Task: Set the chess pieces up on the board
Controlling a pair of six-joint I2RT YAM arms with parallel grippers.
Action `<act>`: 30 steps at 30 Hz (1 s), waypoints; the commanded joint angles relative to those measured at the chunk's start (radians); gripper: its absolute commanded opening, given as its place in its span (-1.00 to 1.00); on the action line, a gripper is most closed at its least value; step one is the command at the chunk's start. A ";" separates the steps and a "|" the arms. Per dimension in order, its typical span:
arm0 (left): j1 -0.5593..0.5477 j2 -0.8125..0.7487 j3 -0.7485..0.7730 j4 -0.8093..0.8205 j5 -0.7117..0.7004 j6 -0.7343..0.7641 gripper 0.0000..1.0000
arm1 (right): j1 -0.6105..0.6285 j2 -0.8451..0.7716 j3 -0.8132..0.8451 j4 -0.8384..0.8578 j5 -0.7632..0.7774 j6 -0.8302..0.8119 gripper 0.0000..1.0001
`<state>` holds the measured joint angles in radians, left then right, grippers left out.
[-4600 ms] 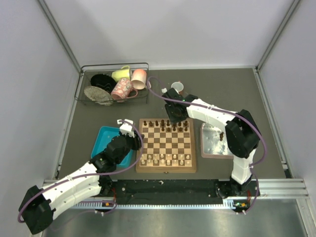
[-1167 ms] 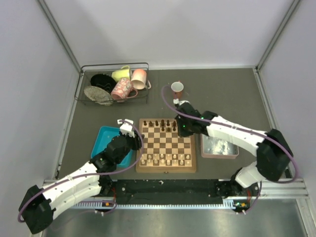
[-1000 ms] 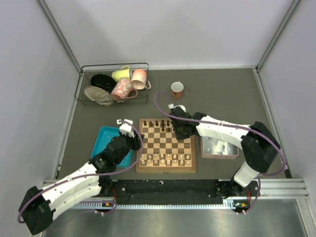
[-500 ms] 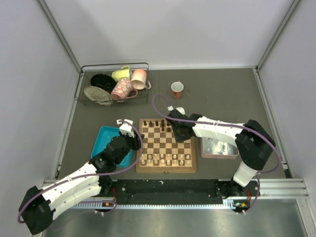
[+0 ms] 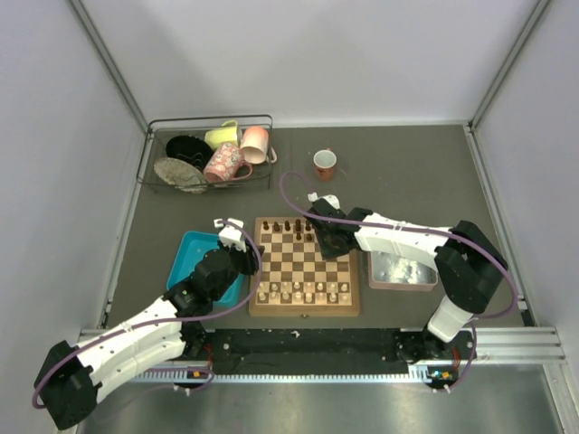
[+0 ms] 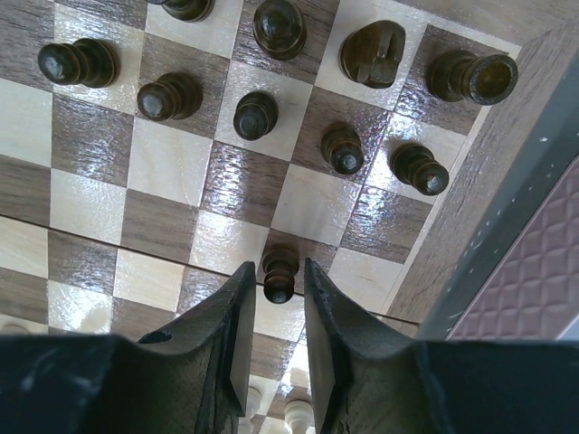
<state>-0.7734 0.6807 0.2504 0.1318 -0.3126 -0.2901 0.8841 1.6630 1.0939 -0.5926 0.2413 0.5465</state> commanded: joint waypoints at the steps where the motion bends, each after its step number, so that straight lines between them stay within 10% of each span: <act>1: -0.003 -0.003 -0.010 0.049 -0.006 -0.004 -0.11 | 0.016 -0.051 0.040 0.001 0.029 -0.002 -0.46; 30: 0.000 -0.150 -0.066 0.035 -0.135 -0.052 -0.10 | 0.045 -0.020 0.194 -0.006 -0.036 -0.045 -0.95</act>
<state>-0.7734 0.5732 0.2062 0.1287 -0.3927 -0.3176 0.8955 1.6505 1.1805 -0.6109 0.2295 0.5182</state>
